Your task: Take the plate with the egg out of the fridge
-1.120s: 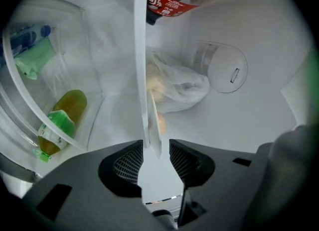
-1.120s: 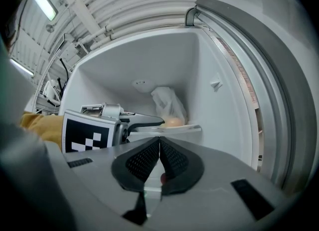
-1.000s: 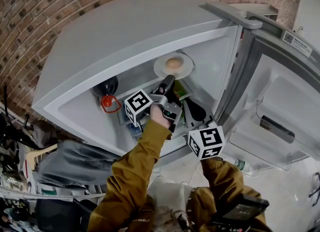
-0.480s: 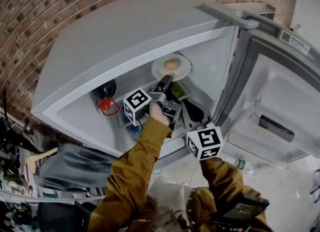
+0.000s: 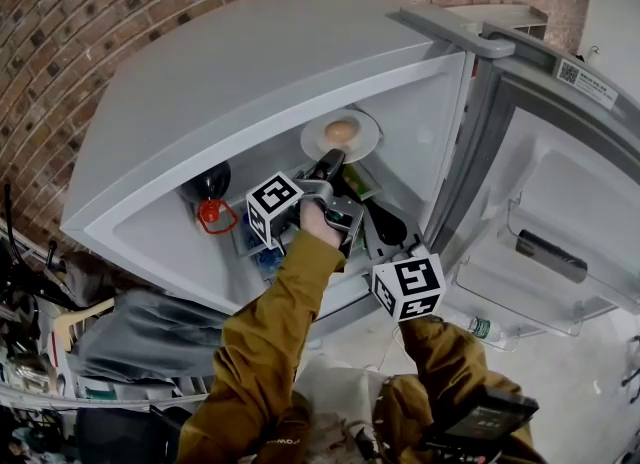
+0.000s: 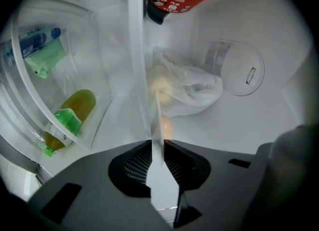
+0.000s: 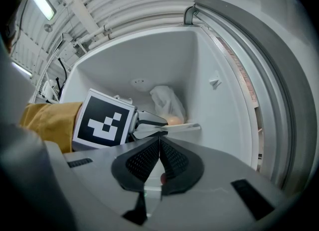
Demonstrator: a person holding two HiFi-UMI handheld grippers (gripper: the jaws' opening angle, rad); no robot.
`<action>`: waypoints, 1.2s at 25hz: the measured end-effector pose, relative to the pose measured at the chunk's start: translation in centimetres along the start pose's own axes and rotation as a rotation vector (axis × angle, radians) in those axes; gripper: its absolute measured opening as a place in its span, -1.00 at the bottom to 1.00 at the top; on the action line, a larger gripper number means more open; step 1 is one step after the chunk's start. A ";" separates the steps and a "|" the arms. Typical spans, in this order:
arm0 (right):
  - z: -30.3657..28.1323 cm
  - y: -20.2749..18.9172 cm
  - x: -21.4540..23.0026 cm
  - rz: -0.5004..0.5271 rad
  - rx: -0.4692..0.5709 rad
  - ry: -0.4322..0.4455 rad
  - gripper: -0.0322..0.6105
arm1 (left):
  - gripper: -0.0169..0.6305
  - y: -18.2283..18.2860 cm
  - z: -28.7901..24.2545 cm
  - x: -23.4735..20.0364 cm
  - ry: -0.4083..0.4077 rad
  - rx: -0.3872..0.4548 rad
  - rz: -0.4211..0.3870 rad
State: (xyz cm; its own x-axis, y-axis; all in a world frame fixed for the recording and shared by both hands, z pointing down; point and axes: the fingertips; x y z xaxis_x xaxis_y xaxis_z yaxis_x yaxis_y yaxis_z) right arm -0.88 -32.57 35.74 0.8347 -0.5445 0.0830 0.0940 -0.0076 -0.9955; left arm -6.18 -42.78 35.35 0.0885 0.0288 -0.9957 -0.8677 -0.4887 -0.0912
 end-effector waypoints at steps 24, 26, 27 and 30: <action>0.4 0.1 0.1 -0.008 0.002 -0.023 -0.88 | -0.82 -0.2 0.9 0.3 -0.006 -0.001 0.101; 0.6 0.0 0.0 -0.010 0.002 -0.026 -0.88 | -0.82 -0.4 1.1 0.3 -0.004 -0.004 0.108; 0.6 0.0 0.0 -0.010 0.001 -0.027 -0.88 | -0.82 -0.4 1.3 0.3 -0.004 -0.005 0.113; 0.8 0.0 -0.1 -0.010 0.001 -0.028 -0.88 | -0.82 -0.7 1.7 0.4 -0.008 -0.008 0.125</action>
State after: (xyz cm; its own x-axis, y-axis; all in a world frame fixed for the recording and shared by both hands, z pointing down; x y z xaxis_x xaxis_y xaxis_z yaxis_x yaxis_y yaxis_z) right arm -0.51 -31.80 35.73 0.8487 -0.5204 0.0938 0.1026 -0.0119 -0.9946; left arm -6.37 -40.95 35.02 -0.0242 -0.0255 -0.9994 -0.8678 -0.4958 0.0336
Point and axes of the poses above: the fingertips, and each gripper's own axes: z backward along the fingers, x to its right, y out of its top, and after that the axes turned 2 degrees about y, right-handed
